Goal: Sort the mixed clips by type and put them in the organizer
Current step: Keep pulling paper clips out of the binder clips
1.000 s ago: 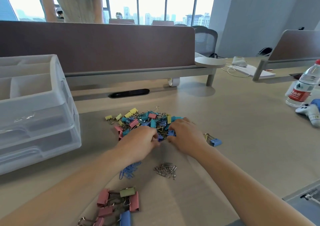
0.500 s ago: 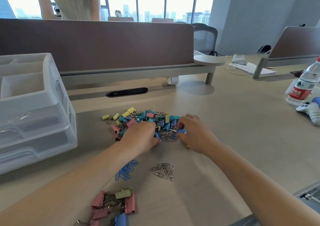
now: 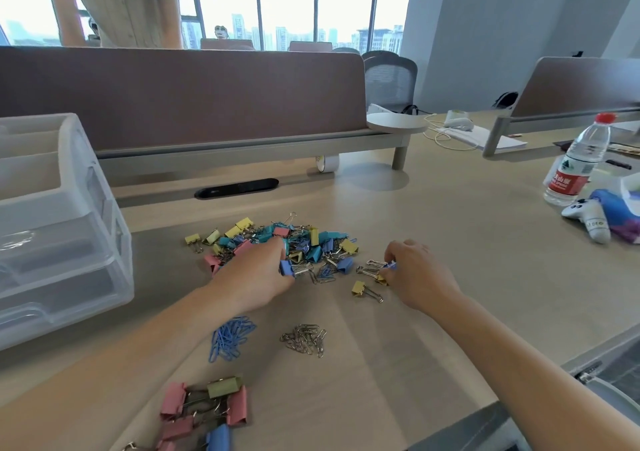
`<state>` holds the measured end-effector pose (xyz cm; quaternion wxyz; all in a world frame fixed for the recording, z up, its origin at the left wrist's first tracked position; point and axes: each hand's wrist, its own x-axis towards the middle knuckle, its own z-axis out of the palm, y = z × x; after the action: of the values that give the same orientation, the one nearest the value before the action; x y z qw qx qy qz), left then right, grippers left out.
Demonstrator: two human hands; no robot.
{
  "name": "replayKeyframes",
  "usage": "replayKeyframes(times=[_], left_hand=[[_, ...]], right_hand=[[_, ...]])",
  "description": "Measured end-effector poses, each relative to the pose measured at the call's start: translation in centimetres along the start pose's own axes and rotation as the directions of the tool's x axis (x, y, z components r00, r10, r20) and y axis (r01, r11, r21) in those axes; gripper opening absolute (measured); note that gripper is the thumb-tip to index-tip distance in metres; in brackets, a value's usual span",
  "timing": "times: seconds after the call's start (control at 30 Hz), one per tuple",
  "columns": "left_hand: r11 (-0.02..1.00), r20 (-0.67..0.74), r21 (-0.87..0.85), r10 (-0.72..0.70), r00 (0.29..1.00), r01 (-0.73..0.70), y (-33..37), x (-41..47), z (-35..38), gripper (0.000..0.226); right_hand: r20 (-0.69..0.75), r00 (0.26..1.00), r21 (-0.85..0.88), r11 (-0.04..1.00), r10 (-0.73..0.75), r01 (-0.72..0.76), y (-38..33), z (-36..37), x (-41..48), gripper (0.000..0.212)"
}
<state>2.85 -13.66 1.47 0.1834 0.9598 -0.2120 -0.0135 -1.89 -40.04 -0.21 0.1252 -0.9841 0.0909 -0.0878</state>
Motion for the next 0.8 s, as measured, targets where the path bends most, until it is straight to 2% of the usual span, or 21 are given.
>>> replayKeyframes(times=[0.13,0.23,0.3,0.43,0.67,0.8], left_hand=[[0.999,-0.019,-0.031,0.022,1.0,-0.022,0.6,-0.4,-0.3,0.021],[0.997,-0.021,-0.057,0.054,0.998,-0.055,2.0,-0.2,-0.1,0.019],[0.995,-0.025,-0.071,0.075,0.997,-0.076,2.9,-0.1,0.1,0.019],[0.991,0.019,-0.085,0.109,0.994,-0.107,4.6,0.4,1.1,0.02],[0.989,0.141,-0.092,0.129,0.982,-0.117,6.9,1.7,3.3,0.024],[0.986,0.145,-0.107,0.144,0.979,-0.129,8.0,2.3,4.3,0.024]], right_hand=[[-0.029,0.997,0.021,0.997,-0.072,0.073,-0.3,-0.2,-0.4,0.028],[-0.006,0.986,0.0,0.986,-0.169,0.169,-1.0,-0.2,-1.0,0.049],[0.018,0.976,-0.045,0.975,-0.217,0.218,-1.5,0.2,-1.3,0.055],[0.005,0.973,-0.066,0.971,-0.232,0.231,-0.8,0.4,-1.5,0.039],[0.016,0.975,-0.029,0.975,-0.22,0.22,1.3,-0.1,-1.0,0.027],[0.039,0.978,0.012,0.978,-0.206,0.206,2.2,-0.5,-0.6,0.029]])
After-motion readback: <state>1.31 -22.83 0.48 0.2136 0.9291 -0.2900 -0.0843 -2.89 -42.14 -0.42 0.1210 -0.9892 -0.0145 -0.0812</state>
